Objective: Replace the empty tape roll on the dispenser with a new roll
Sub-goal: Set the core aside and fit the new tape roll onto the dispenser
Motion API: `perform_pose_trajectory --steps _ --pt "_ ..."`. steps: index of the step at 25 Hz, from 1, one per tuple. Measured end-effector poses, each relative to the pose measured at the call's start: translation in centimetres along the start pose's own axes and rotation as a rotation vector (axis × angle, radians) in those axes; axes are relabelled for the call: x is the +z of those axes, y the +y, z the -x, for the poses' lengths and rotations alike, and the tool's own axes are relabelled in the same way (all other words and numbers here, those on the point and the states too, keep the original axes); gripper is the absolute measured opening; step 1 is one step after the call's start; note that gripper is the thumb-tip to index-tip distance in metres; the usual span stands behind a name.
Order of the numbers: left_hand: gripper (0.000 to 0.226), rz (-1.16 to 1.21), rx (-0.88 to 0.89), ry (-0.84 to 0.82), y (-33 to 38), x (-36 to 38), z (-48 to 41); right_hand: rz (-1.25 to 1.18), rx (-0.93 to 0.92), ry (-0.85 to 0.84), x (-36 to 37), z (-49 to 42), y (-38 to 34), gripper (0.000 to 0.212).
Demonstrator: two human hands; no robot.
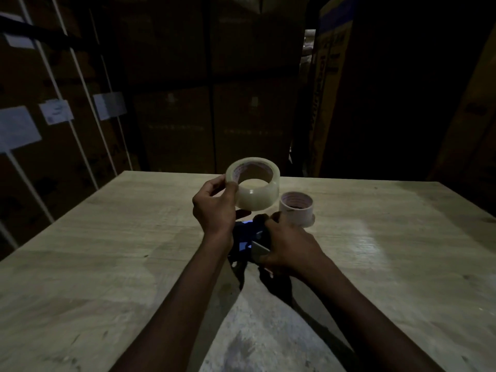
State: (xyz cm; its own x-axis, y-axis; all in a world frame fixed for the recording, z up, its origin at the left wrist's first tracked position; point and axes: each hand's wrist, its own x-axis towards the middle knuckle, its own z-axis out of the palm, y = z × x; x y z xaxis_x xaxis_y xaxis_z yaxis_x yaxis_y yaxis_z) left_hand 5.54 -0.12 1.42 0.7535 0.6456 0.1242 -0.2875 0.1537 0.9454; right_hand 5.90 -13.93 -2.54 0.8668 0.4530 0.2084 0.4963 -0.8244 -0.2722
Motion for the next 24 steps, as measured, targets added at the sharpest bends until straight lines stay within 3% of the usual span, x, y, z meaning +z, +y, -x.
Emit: perform_pose_trajectory --steps 7,14,19,22,24 --pt "0.017 -0.055 0.060 0.025 -0.6 -0.5 -0.6 -0.255 -0.171 -0.064 -0.6 -1.9 3.0 0.073" --pt "0.015 -0.121 0.133 0.016 -1.0 0.0 -0.1 -0.147 0.020 0.210 1.6 -1.1 2.5 0.057" --pt "0.024 -0.174 0.162 0.001 -1.0 -0.2 0.5 -0.142 0.106 0.152 0.1 -0.5 2.5 0.067" --pt "0.026 -0.210 0.192 0.014 -1.0 -0.4 0.5 -0.287 0.228 0.406 -3.4 0.0 3.4 0.047" --pt "0.027 -0.233 0.217 0.006 -1.2 -0.3 0.8 -0.328 0.121 0.597 -4.9 0.5 3.2 0.045"
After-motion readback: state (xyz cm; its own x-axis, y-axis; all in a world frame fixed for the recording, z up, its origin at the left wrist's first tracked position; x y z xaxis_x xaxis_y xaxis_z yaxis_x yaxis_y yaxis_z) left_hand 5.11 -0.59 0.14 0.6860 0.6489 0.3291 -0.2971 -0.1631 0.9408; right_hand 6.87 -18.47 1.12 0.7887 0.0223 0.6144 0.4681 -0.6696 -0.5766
